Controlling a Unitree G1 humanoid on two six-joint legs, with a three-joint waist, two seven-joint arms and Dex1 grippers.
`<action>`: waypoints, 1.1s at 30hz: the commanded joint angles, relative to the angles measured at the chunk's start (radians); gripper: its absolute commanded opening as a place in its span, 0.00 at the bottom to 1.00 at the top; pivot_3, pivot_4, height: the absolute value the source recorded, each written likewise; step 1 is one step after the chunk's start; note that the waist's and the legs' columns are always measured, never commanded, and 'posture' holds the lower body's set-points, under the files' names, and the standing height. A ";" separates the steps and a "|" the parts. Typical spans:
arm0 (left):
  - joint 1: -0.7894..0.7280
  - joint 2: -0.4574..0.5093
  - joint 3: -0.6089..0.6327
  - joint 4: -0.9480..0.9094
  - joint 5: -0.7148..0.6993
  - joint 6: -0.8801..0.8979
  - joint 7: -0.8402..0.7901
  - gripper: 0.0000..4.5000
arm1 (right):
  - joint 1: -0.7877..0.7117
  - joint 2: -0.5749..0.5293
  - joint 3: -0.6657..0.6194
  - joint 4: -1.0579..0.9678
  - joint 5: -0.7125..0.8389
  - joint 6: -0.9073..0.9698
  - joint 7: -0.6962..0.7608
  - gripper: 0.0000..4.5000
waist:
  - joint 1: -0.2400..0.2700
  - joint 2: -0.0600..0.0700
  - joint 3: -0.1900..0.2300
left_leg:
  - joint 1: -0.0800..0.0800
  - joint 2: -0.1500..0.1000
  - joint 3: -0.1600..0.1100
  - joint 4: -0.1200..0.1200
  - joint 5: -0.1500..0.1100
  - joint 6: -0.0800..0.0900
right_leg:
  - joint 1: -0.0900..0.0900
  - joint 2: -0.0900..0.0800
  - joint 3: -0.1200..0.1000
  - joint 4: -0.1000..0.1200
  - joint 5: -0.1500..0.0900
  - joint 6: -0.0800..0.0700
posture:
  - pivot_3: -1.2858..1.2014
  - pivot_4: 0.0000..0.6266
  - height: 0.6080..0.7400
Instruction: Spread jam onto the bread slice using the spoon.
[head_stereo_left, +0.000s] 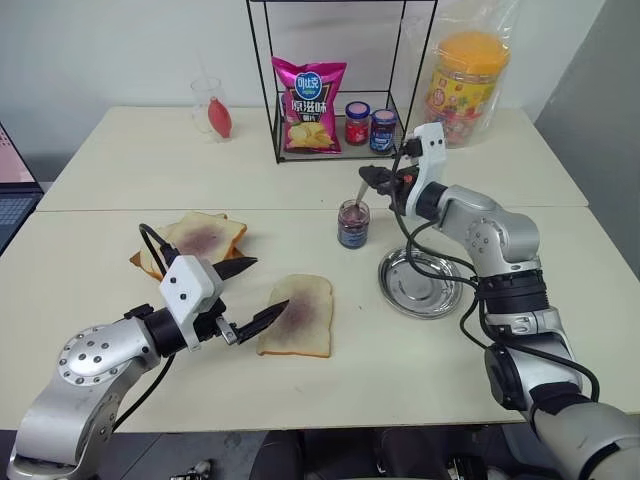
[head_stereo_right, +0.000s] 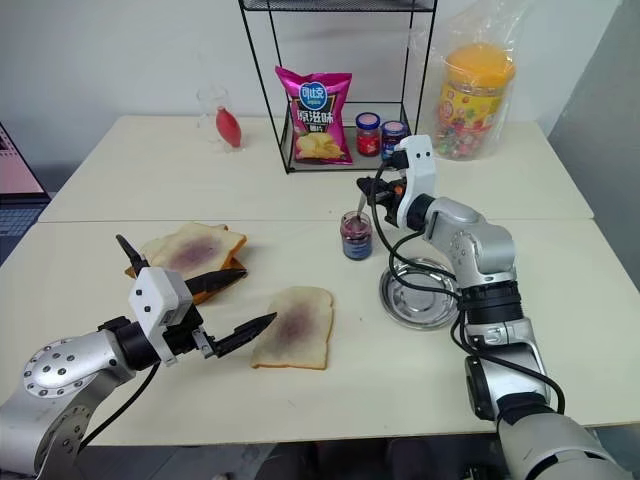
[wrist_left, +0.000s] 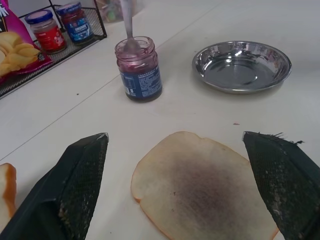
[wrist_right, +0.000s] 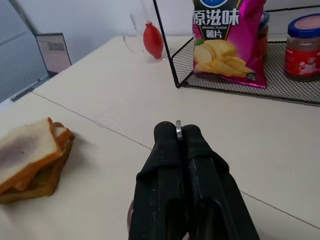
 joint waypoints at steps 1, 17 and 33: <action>0.000 0.004 0.008 -0.020 -0.005 -0.010 -0.002 1.00 | 0.003 -0.016 0.046 -0.057 -0.057 -0.084 0.039 0.00 | -0.001 0.000 0.000 | 0.000 0.000 0.000 0.000 0.000 0.000 | 0.000 0.000 0.000 0.000 0.000 0.000 | 0.52 0.24 1.00; -0.013 0.008 0.006 -0.043 -0.009 0.015 0.014 1.00 | 0.019 0.041 -0.019 0.030 -0.026 0.013 0.038 0.00 | -0.001 0.000 0.000 | 0.000 0.000 -0.001 0.000 0.000 0.000 | 0.000 0.000 0.000 0.000 0.000 0.000 | 0.52 0.24 1.00; -0.018 0.007 0.004 -0.045 -0.008 0.022 0.018 1.00 | -0.058 0.107 -0.242 0.095 0.137 0.201 -0.057 0.00 | -0.006 0.000 0.000 | 0.000 0.000 0.000 0.000 0.000 0.000 | 0.000 0.000 0.000 0.000 0.000 0.000 | 0.52 0.24 1.00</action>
